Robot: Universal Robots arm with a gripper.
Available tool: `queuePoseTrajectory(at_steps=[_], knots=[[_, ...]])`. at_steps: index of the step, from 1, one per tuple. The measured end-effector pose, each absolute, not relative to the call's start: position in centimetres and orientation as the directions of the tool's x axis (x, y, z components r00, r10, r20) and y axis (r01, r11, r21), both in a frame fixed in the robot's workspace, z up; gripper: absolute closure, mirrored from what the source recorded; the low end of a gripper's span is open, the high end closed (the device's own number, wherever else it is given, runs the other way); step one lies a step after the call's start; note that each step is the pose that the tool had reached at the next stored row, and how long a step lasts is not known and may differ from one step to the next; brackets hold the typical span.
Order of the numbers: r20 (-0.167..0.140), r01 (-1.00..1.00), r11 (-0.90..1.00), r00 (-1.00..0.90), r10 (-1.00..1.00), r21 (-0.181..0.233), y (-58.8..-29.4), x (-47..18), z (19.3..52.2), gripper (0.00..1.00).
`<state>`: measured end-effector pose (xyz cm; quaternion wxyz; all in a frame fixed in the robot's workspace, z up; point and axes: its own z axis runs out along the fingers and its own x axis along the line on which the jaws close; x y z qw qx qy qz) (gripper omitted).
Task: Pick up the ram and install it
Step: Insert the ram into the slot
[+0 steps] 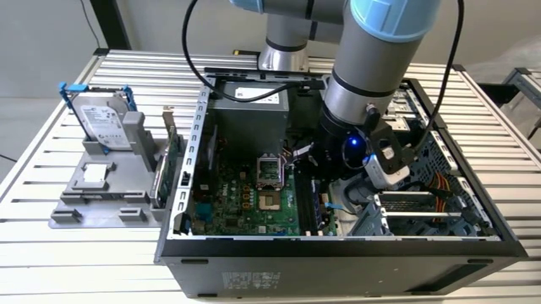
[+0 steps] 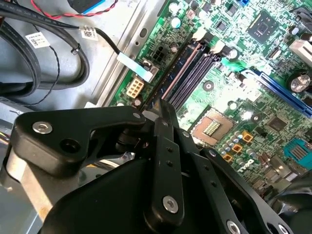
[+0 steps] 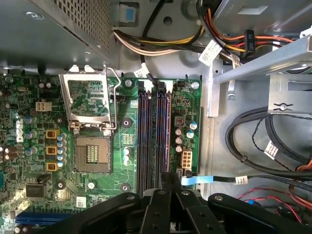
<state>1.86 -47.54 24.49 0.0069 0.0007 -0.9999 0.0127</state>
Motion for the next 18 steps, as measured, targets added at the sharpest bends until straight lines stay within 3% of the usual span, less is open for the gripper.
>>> queuePoseTrajectory(at_steps=[18], knots=[[0.014,-0.023,0.999,-1.000,-0.023,-0.025,-47.77,1.86,24.51,1.00]])
